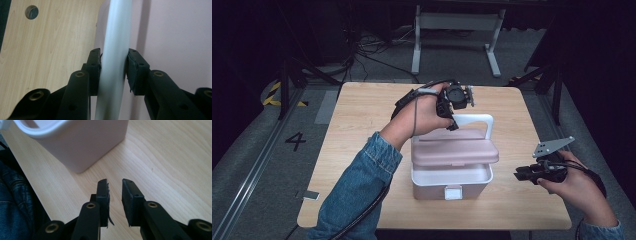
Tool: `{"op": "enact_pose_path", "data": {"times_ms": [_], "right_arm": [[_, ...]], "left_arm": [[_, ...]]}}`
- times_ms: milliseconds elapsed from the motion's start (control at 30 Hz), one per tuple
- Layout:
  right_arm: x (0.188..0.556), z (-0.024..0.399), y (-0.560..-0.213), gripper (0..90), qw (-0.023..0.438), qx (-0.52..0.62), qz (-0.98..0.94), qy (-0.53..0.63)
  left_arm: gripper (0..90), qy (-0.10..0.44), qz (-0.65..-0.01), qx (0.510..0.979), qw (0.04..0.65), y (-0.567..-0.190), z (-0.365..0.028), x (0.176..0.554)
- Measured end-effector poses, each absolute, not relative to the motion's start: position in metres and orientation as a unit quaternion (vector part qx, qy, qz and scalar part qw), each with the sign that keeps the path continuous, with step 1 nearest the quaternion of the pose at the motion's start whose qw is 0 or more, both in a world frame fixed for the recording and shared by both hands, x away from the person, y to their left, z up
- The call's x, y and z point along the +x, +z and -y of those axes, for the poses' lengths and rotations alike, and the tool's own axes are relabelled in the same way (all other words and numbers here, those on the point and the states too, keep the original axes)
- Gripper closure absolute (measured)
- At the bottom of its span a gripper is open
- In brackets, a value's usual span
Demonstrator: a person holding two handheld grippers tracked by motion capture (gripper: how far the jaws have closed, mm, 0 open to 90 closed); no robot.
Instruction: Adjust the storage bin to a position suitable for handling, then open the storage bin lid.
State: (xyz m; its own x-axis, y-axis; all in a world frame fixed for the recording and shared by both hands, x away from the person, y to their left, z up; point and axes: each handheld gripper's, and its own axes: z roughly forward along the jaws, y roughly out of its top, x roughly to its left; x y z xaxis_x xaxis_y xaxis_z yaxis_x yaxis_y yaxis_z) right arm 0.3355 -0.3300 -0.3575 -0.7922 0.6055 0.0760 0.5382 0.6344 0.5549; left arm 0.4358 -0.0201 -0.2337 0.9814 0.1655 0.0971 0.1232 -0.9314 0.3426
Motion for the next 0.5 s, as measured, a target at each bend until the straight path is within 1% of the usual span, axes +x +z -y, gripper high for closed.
{"op": "enact_pose_path", "data": {"times_ms": [133,267,500], "right_arm": [[0.333,0.324,-0.348,80.4,0.069,0.306,-0.896,0.314],[0.333,0.312,-0.342,80.0,0.066,0.292,-0.888,0.35],[0.334,0.295,-0.336,82.3,0.065,0.281,-0.876,0.387]], "left_arm": [[67.7,0.061,-0.075,0.98,0.176,-0.235,0.02,0.436],[67.7,0.06,-0.071,0.98,0.176,-0.235,0.019,0.436],[67.6,0.062,-0.072,0.98,0.175,-0.235,0.019,0.436]]}}
